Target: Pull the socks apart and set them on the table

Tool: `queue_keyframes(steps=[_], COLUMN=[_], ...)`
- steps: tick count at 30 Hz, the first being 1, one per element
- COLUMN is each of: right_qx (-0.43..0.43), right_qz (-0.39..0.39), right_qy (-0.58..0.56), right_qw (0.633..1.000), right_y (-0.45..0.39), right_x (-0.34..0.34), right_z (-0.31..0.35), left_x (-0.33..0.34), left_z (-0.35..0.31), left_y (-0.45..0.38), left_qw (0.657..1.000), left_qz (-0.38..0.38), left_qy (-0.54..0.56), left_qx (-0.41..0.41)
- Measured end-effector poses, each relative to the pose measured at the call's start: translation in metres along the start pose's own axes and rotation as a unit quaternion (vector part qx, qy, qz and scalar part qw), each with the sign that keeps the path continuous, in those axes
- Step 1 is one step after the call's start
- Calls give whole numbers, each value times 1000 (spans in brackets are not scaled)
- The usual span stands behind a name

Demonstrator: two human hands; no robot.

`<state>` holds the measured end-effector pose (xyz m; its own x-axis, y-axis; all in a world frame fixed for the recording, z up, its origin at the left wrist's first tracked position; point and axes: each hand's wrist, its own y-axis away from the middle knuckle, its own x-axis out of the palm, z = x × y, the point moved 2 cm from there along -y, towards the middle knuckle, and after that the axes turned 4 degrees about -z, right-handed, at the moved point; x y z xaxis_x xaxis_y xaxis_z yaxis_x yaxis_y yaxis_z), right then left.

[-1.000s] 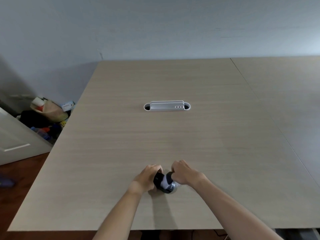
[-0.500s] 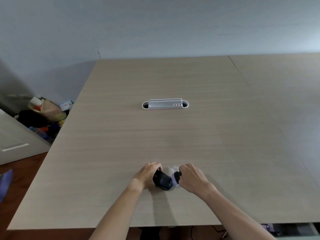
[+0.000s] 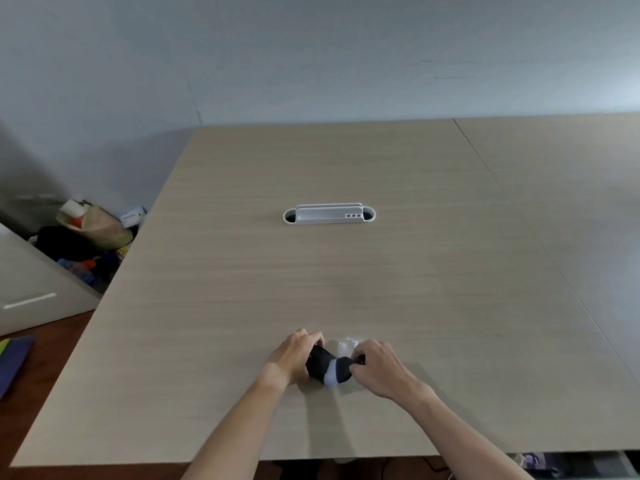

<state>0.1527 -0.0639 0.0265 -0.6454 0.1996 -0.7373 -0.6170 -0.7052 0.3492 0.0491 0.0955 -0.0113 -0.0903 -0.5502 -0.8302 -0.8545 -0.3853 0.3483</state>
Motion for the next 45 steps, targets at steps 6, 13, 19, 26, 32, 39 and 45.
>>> queue_keyframes(steps=[6,13,19,26,32,39,45], right_qx=[28,89,190,230,212,202,187], right_qz=[-72,-170,-189,-206,-223,-231,-223], right_qy=[-27,-136,-179,-173,-137,-78,-59], right_qw=[997,972,947,935,942,949,955], right_y=[5,15,27,38,38,32,29], right_x=[3,-38,-16,20,46,58,58], right_z=[-20,-41,-69,-67,-57,-58,-59], left_x=[-1,-5,-8,-3,-1,-1,-4], left_z=[-1,1,-2,-4,-6,-10,-14], left_y=[-1,0,-7,-10,-9,-6,-4], left_qw=[1000,997,986,977,982,984,982], left_qz=[2,19,33,46,37,37,38], left_qy=[-17,-56,-103,-113,-103,-101,-113], left_qx=[3,43,125,174,157,143,144])
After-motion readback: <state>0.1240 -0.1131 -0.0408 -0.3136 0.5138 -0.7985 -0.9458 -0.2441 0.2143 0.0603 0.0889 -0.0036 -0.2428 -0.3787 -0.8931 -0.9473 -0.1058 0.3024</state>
